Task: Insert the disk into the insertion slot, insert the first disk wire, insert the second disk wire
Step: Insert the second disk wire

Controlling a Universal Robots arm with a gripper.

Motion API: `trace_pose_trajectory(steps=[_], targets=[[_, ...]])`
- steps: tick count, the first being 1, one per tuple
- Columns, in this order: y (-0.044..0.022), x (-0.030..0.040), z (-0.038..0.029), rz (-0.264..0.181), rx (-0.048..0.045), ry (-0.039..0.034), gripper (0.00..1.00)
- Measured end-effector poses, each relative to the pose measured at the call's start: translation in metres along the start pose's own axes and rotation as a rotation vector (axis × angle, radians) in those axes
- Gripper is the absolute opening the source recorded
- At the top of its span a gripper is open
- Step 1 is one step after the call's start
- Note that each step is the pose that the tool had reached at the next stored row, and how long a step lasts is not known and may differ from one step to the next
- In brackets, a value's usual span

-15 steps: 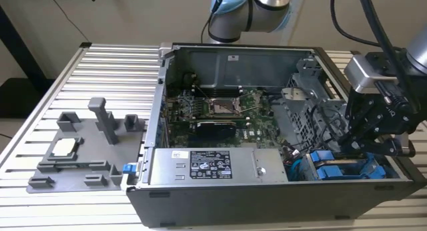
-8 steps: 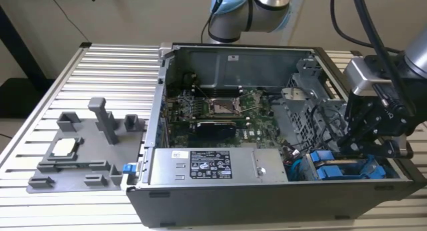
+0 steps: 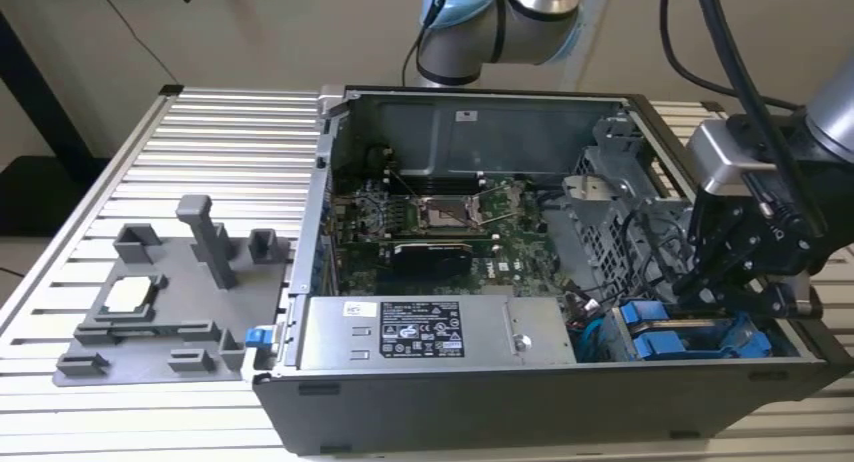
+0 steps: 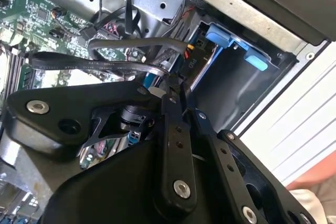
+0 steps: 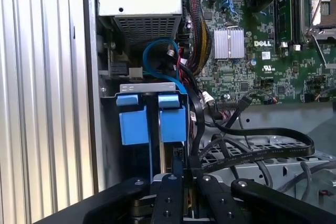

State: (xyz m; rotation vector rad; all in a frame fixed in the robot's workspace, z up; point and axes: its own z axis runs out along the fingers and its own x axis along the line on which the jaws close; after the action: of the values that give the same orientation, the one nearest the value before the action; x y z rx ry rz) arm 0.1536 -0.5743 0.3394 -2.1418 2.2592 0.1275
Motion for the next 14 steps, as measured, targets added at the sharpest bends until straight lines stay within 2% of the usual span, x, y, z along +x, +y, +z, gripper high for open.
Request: trace_pose_trajectory(steps=[6,8,10,11,14], targets=[[-0.0010,0.0004,0.0037,0.000,-0.0019,0.0011,0.16],[-0.0012,0.0004,0.0048,0.000,-0.0022,-0.0006,0.16],[-0.0012,0.0005,0.0050,0.000,-0.0025,-0.0004,0.18],[-0.0012,0.0005,0.0050,0.000,-0.0025,-0.0004,0.24],[-0.0012,0.0006,0.0043,0.001,-0.0036,-0.0024,0.24]])
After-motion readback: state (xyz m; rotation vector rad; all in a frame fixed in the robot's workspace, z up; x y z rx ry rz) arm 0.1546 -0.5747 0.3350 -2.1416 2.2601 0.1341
